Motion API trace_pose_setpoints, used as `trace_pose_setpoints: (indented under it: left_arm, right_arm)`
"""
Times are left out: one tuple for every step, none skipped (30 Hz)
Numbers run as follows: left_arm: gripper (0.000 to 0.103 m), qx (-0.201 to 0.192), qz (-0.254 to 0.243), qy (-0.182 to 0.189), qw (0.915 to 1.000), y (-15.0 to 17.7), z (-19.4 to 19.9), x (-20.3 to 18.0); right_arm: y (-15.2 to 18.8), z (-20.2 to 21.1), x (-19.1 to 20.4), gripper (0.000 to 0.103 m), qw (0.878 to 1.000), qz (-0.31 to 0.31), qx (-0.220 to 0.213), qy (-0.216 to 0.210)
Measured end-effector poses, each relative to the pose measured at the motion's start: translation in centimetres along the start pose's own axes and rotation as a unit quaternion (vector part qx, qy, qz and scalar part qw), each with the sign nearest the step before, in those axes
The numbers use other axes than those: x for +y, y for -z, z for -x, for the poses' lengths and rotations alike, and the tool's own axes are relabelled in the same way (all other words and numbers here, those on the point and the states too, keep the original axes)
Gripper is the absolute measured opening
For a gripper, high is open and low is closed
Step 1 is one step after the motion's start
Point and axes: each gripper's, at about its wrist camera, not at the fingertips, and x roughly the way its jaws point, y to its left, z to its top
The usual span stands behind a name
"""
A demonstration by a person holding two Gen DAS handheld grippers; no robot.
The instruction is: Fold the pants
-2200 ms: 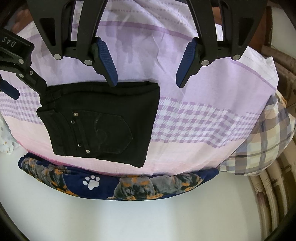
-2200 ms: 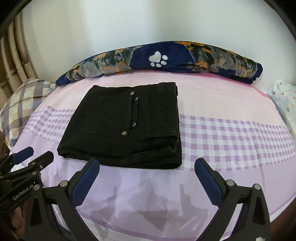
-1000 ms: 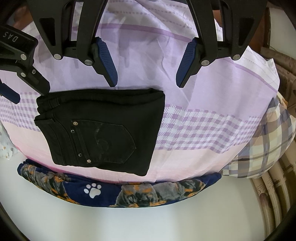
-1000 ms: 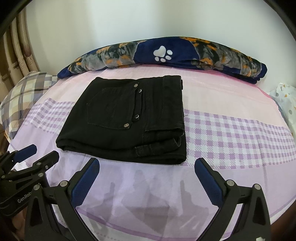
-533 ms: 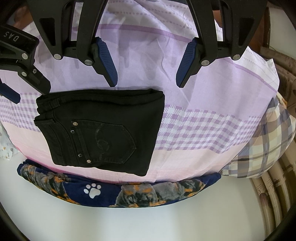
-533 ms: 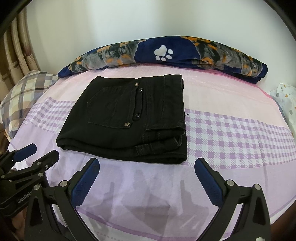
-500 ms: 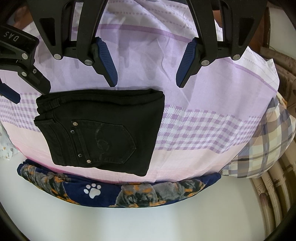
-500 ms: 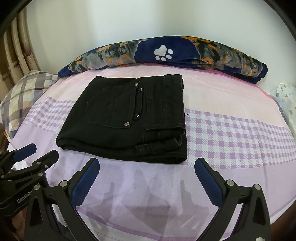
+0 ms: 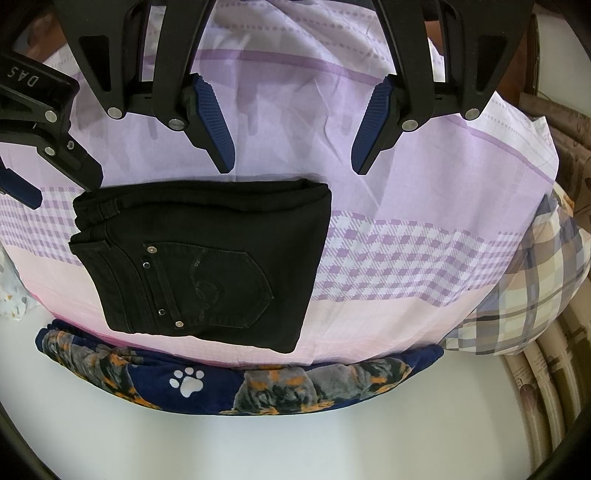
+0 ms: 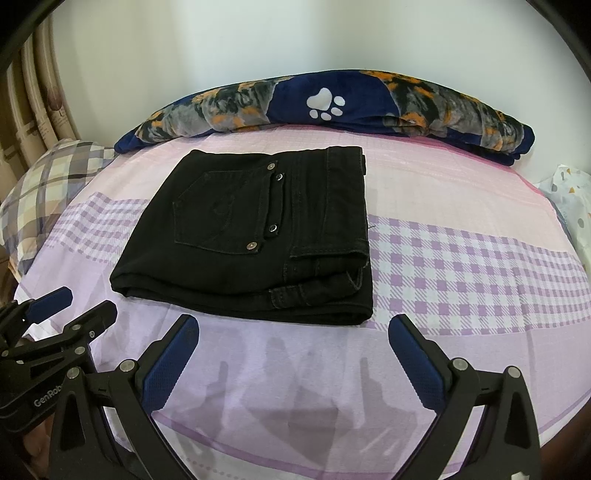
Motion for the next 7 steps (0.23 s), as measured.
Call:
trace_pose_setpoints:
  left_arm:
    - [0.066,0.000,0.000,0.000,1.0000,0.06,-0.02,-0.05]
    - [0.066,0.000,0.000,0.000,1.0000,0.09,-0.02,-0.06]
    - [0.066,0.000,0.000,0.001,1.0000,0.08,-0.01,-0.07]
    - [0.066,0.000,0.000,0.001,1.0000,0.14,-0.06,-0.15]
    - [0.066,0.000,0.000,0.001,1.0000,0.16,-0.06,-0.15]
    - [0.066,0.000,0.000,0.001,1.0000,0.14,-0.07,-0.15]
    - [0.066,0.000,0.000,0.001,1.0000,0.14,-0.08,-0.15]
  right_arm:
    - [-0.09,0.00,-0.01,0.102,1.000,-0.001,0.000,0.000]
    - [0.01,0.00,0.00,0.102,1.000,-0.002,-0.001,0.000]
    - [0.02,-0.08,-0.08,0.101,1.000,-0.001,-0.001,0.000]
    - [0.14,-0.14,-0.15,0.101,1.000,-0.001,-0.001,-0.001]
    - [0.26,-0.14,-0.14,0.102,1.000,-0.001,-0.001,-0.002]
    - [0.20,-0.22,-0.21,0.102,1.000,-0.001,0.000,-0.001]
    - [0.19,-0.22,-0.21,0.102,1.000,0.000,0.000,0.000]
